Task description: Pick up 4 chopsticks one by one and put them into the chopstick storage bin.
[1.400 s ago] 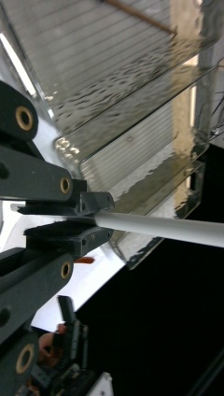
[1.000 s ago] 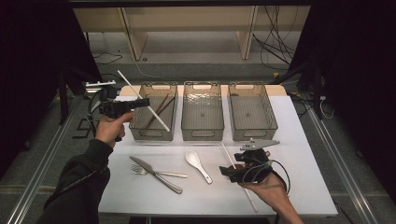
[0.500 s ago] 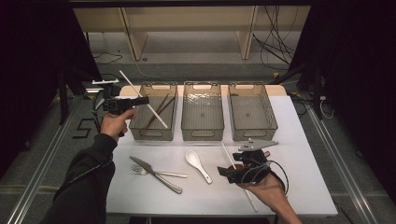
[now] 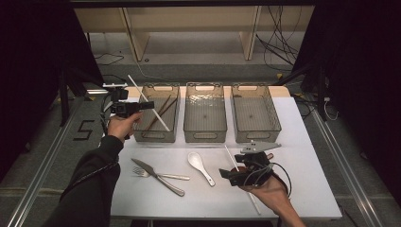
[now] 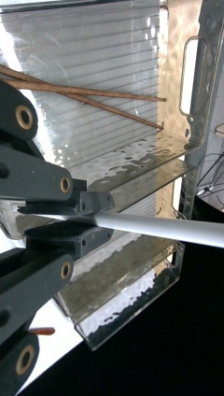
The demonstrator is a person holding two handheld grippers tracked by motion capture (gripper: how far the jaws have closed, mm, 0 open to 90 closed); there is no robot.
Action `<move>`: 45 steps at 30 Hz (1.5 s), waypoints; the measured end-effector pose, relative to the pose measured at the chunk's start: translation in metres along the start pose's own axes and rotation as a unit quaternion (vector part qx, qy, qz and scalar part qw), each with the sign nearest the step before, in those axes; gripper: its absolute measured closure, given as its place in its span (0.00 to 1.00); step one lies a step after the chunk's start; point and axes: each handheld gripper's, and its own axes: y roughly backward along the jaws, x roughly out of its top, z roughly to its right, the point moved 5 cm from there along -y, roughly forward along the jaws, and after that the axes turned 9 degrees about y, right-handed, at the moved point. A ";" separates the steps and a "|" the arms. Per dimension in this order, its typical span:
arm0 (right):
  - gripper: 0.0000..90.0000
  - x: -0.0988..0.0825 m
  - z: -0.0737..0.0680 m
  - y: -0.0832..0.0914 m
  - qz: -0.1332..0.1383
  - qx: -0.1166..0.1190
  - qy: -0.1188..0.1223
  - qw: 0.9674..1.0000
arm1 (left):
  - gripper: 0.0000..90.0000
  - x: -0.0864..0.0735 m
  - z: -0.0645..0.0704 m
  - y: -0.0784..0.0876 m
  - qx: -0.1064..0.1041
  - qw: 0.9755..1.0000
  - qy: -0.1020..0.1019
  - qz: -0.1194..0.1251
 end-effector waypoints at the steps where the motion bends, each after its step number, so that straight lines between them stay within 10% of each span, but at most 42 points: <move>1: 0.27 0.000 0.000 0.000 0.000 0.001 0.000 1.000 | 0.93 0.000 0.000 -0.001 0.001 1.000 -0.002 -0.001; 37: 0.26 0.000 -0.002 -0.003 0.001 0.007 0.002 1.000 | 0.91 -0.015 -0.006 -0.041 0.050 0.996 -0.027 -0.062; 45: 0.26 0.000 -0.002 -0.003 0.000 0.010 0.003 1.000 | 0.66 -0.017 -0.012 -0.046 0.087 0.993 -0.027 -0.069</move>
